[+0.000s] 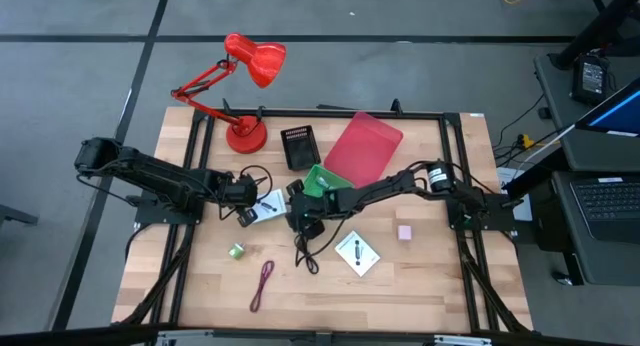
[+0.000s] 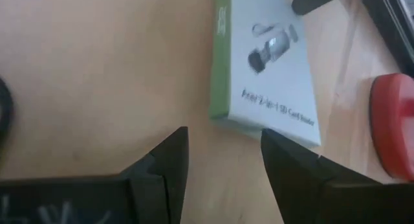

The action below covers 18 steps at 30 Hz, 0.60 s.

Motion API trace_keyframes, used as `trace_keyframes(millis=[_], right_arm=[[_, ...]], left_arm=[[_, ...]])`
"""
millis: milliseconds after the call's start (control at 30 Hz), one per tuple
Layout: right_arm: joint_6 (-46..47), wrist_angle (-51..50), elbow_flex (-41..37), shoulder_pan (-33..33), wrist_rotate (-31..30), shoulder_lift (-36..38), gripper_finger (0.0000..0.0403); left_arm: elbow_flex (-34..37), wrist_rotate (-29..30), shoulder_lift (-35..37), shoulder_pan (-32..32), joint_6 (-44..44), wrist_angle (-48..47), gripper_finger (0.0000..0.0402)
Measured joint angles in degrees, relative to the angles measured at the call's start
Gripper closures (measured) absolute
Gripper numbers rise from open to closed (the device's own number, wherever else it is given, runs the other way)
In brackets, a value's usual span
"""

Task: Pick and place items into bin
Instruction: Put the left card reader box into the black bin

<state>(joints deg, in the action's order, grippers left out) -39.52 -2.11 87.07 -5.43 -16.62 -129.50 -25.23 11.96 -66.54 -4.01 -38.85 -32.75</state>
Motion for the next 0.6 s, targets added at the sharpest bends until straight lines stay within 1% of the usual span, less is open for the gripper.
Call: trace_keyframes(millis=[133, 200, 400, 600], right_arm=[[-1.1, 1.6, 0.0, 0.0, -0.5, -0.8, 0.0230], [-1.8, 4.1, 0.1, 0.0, -1.0, -1.7, 0.0230], [-5.0, 7.5, 0.0, -0.3, -3.9, -2.4, 0.0230], [-7.2, 9.8, 0.0, -0.9, -4.3, -2.5, 0.0230]], left_arm=[[0.0, -0.1, 0.0, 0.0, 0.0, 0.0, 0.0398], [0.0, -0.1, 0.0, 0.0, 0.0, 0.0, 0.0398], [0.0, -0.1, 0.0, 0.0, 0.0, 0.0, 0.0398], [0.0, -0.2, 0.0, 0.0, 0.1, 0.0, 0.0398]])
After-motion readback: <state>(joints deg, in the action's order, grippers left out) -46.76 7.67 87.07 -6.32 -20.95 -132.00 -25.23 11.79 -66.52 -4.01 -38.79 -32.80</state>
